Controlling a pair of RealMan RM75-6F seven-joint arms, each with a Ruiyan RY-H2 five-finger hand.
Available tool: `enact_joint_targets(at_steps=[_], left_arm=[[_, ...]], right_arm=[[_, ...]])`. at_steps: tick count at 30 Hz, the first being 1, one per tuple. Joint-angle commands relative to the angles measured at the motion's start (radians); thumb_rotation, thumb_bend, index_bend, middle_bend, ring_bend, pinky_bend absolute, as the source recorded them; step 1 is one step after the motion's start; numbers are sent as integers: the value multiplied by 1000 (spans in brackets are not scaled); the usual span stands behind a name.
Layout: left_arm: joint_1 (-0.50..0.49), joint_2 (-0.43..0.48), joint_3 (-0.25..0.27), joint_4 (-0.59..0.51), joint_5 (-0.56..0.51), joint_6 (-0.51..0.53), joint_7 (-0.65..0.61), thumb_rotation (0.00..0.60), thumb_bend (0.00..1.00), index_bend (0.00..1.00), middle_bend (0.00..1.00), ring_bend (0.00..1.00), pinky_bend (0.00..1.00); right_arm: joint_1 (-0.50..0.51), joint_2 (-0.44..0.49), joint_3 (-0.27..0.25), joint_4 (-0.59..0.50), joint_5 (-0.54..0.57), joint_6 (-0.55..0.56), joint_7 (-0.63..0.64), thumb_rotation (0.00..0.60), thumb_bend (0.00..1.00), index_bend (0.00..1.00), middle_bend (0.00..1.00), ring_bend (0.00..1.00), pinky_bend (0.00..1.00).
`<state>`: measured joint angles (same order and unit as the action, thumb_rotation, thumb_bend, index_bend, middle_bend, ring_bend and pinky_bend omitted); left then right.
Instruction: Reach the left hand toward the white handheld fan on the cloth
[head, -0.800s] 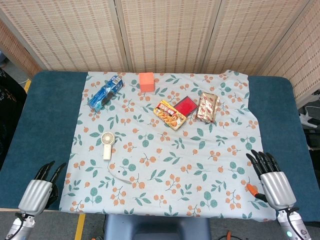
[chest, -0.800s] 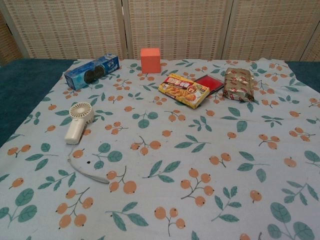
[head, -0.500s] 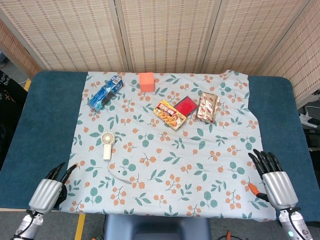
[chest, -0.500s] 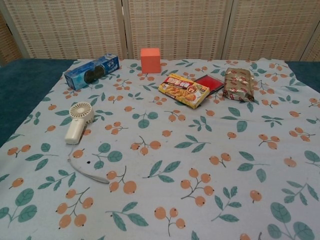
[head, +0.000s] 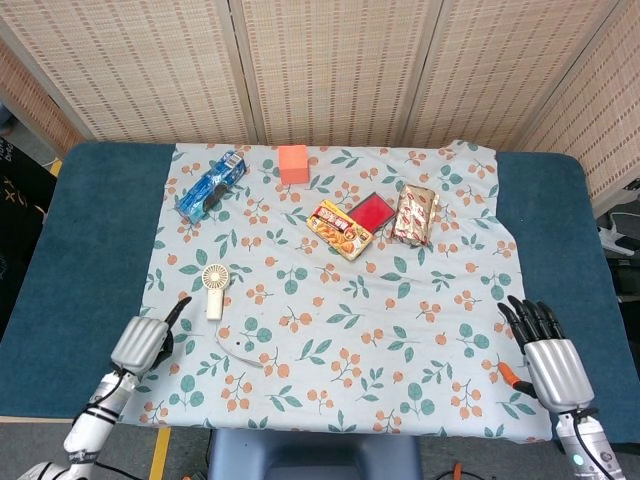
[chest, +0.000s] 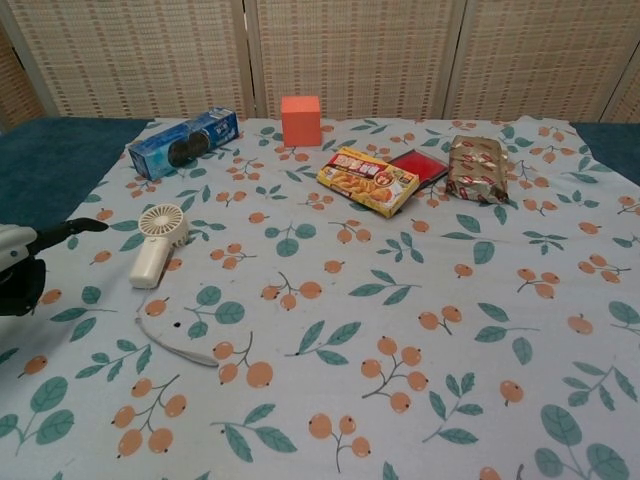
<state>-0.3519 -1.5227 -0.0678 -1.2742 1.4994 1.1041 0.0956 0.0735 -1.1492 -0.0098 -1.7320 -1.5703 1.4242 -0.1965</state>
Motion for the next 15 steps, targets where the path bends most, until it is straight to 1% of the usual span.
enact_joint_targets(at_steps=[1,6,15], left_arm=[[-28,-30,-10,41,-26,-35,5,600,1000,0,980,828,926],[-48,-62,-6,87,-35,-48,-3,600,1000,0,987,832,929],[-74,-88,-5,107,-44,-48,3,600,1000,0,989,834,929]], right_arm=[[-1,-2,2,2,5,1,-4,600,162,0,0,0,0],[-3,-2,5,3,13,4,-13,600,162,0,0,0,0],[-1,-7,5,8,25,-3,-19,600,162,0,0,0,0]])
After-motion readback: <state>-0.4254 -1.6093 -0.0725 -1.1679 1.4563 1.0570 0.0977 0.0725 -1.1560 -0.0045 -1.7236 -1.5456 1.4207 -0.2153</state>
